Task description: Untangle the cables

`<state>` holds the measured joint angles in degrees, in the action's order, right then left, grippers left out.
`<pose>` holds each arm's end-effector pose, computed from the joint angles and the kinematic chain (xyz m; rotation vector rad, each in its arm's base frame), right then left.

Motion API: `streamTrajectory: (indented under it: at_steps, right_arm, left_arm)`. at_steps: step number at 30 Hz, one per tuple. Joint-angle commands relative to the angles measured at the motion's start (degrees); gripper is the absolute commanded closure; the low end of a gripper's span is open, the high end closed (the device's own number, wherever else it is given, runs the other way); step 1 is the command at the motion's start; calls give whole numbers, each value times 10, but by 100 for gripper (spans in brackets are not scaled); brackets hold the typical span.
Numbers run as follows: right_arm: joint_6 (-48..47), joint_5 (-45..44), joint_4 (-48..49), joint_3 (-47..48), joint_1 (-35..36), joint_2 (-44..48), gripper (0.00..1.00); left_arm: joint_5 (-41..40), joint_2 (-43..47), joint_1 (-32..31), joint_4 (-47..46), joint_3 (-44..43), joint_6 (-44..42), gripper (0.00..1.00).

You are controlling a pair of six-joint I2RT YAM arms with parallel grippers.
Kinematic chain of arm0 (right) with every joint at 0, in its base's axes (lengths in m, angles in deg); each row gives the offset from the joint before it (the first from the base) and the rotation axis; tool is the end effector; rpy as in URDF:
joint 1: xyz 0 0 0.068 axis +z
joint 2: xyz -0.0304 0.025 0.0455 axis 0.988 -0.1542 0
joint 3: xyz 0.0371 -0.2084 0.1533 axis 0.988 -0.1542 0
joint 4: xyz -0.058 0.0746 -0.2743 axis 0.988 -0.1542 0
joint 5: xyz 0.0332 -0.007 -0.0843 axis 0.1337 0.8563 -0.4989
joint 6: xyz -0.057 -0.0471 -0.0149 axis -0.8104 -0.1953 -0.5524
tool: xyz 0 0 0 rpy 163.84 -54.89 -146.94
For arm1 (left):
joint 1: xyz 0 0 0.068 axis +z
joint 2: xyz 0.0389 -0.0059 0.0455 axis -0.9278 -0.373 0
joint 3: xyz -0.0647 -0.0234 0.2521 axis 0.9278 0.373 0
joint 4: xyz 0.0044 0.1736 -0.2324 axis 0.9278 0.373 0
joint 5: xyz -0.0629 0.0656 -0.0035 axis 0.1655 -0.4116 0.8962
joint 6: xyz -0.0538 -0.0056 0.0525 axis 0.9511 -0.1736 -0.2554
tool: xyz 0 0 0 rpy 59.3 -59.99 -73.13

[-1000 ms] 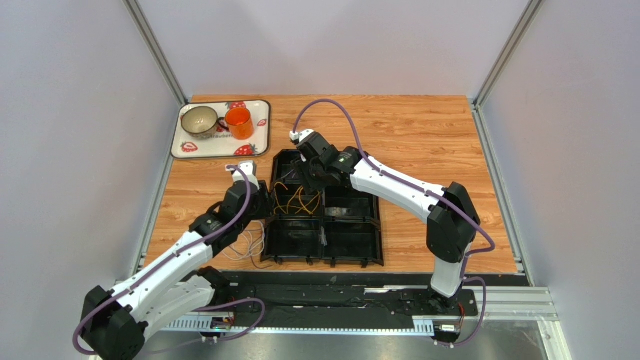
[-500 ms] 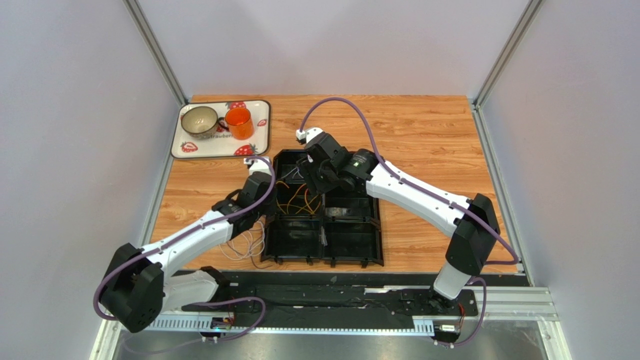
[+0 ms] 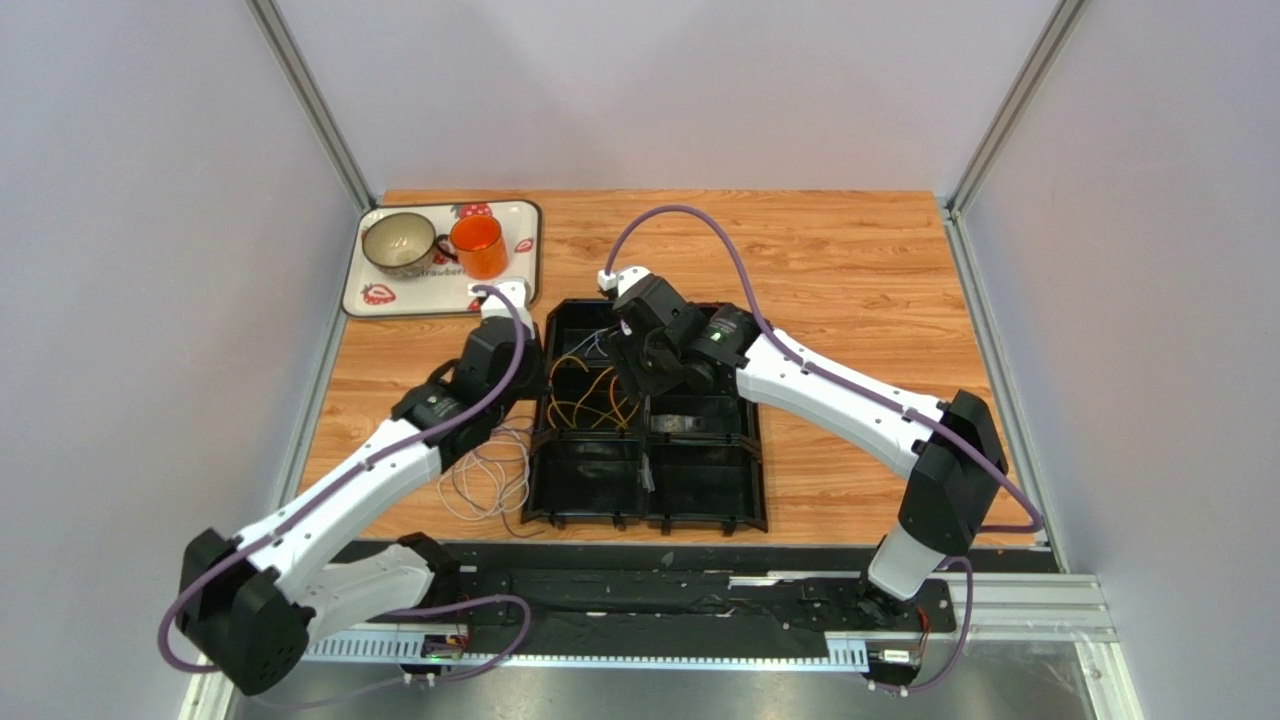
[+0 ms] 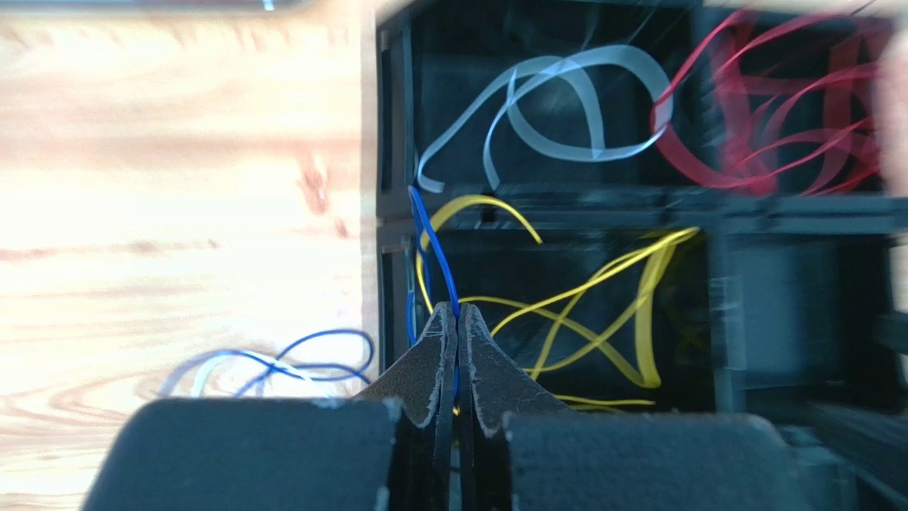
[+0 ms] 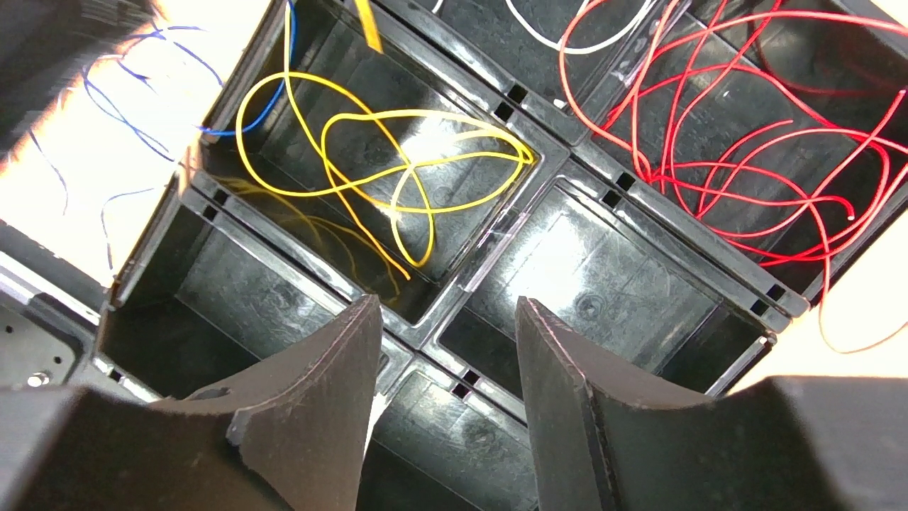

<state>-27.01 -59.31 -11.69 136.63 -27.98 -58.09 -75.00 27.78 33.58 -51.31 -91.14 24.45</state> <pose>0.2526 0.3208 0.2641 -0.7544 2.3917 0.3082 0.2506 -0.1456 0.2295 -0.0874 2.1659 -0.2500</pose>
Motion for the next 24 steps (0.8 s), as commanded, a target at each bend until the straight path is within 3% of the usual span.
streamTrajectory:
  at_steps: [1, 6, 14, 20, 24]
  right_arm:
    - [9, 4, 21, -2, 5, 38, 46]
    - [15, 11, 23, 1, 6, 35, 46]
    - [24, 29, 31, 0, 9, 37, 46]
    - [74, 182, 150, -45, 9, 26, 41]
    - [94, 234, 225, -45, 11, -31, 40]
  left_arm:
    - [-19, 76, -4, 49, -67, -33, 100]
    - [-35, 108, -3, 114, -131, -50, 100]
    - [-43, 151, -4, 139, -158, -60, 100]
    - [0, 149, -3, 123, -136, -44, 100]
    - [6, 152, -4, 122, -129, -40, 100]
